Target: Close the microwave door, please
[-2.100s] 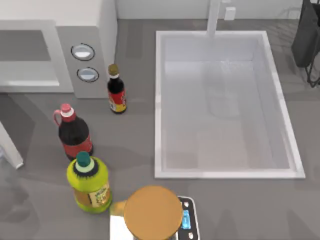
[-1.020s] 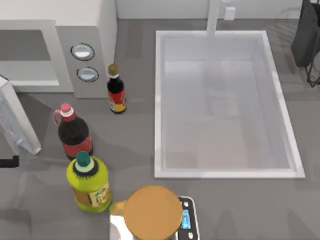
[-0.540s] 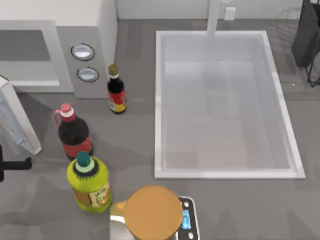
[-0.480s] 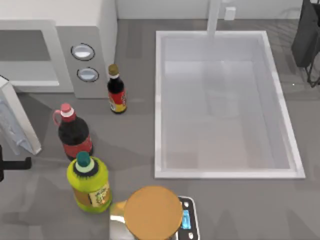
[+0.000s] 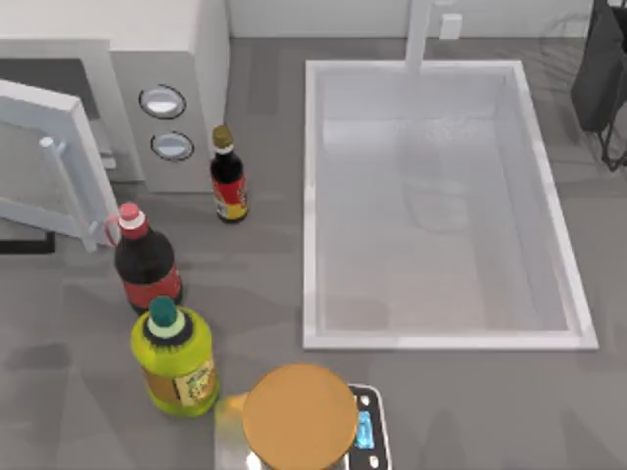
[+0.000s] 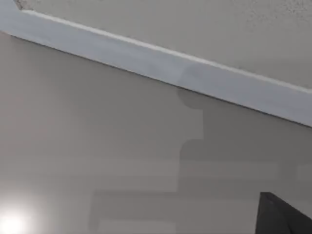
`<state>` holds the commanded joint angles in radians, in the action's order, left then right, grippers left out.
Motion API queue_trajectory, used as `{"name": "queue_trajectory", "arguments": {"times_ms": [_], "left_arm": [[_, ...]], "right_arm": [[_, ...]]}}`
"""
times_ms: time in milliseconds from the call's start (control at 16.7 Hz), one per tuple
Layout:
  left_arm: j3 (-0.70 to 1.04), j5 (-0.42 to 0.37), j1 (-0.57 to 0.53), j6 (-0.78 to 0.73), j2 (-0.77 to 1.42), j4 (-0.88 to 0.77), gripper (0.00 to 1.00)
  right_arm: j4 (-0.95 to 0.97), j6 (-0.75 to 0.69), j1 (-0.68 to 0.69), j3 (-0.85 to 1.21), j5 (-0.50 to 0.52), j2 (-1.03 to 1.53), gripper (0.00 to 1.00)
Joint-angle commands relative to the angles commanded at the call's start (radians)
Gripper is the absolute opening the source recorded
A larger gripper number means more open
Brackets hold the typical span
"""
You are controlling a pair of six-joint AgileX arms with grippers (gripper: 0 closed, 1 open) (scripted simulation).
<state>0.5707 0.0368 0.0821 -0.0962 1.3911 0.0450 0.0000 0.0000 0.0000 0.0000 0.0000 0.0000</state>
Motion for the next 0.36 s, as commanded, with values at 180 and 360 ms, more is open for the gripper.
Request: {"name": "queue_trajectory", "arguments": {"times_ms": [180,360], "left_arm": [[0.059,-0.047,-0.027,0.035,0.125,0.060,0.00],[0.076,-0.091,-0.045,0.055,0.177,0.086,0.00]], "right_arm": [[0.000,0.000,0.000,0.000,0.000,0.000,1.00],[0.000,0.000,0.000,0.000,0.000,0.000,1.00]]}}
